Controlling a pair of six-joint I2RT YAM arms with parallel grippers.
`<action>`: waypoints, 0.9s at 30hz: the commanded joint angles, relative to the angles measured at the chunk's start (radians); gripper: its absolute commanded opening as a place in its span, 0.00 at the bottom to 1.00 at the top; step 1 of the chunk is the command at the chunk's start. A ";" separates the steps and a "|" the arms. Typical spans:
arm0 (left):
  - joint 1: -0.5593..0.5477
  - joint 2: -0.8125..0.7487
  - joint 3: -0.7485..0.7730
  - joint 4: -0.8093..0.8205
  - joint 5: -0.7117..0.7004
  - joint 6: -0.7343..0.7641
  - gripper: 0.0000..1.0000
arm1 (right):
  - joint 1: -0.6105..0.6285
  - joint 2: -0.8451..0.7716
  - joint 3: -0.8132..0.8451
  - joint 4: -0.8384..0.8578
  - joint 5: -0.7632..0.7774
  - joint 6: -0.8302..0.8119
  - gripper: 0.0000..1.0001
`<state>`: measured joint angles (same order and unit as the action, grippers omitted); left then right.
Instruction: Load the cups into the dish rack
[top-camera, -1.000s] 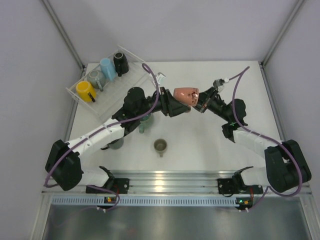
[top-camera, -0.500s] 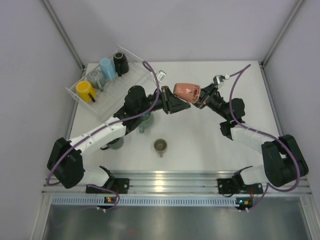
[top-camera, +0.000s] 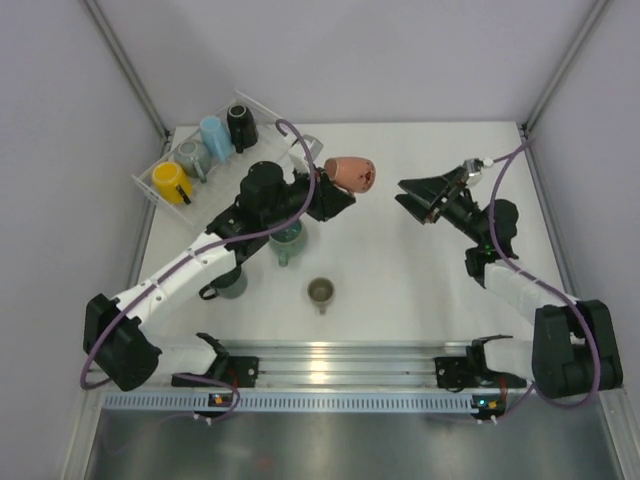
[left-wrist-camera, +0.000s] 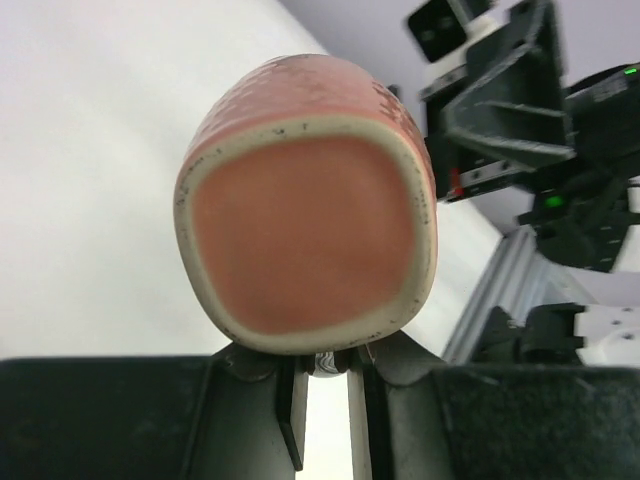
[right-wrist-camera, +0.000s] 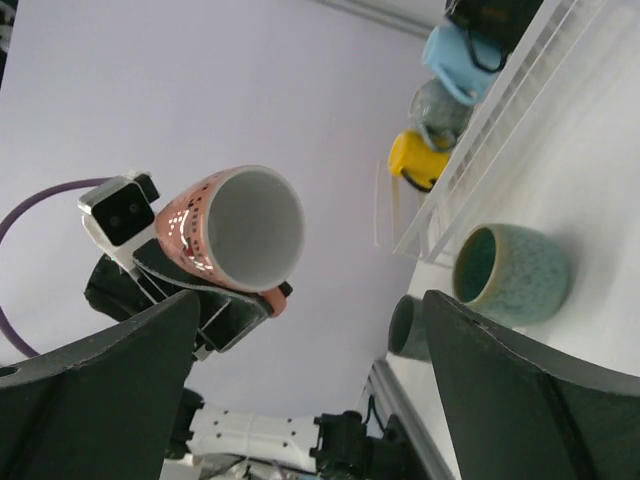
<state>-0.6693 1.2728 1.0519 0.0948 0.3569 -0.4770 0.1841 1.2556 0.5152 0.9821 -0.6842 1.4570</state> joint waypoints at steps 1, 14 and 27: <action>0.052 -0.001 0.129 -0.128 -0.095 0.199 0.00 | -0.067 -0.103 0.015 -0.156 -0.032 -0.147 0.94; 0.488 0.247 0.381 -0.307 -0.125 0.500 0.00 | -0.103 -0.298 0.118 -0.631 0.014 -0.471 0.99; 0.588 0.579 0.666 -0.429 -0.216 0.676 0.00 | -0.106 -0.338 0.172 -0.783 0.020 -0.593 0.99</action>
<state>-0.0906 1.8324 1.6360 -0.3462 0.1711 0.1276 0.0883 0.9455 0.6277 0.2276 -0.6731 0.9184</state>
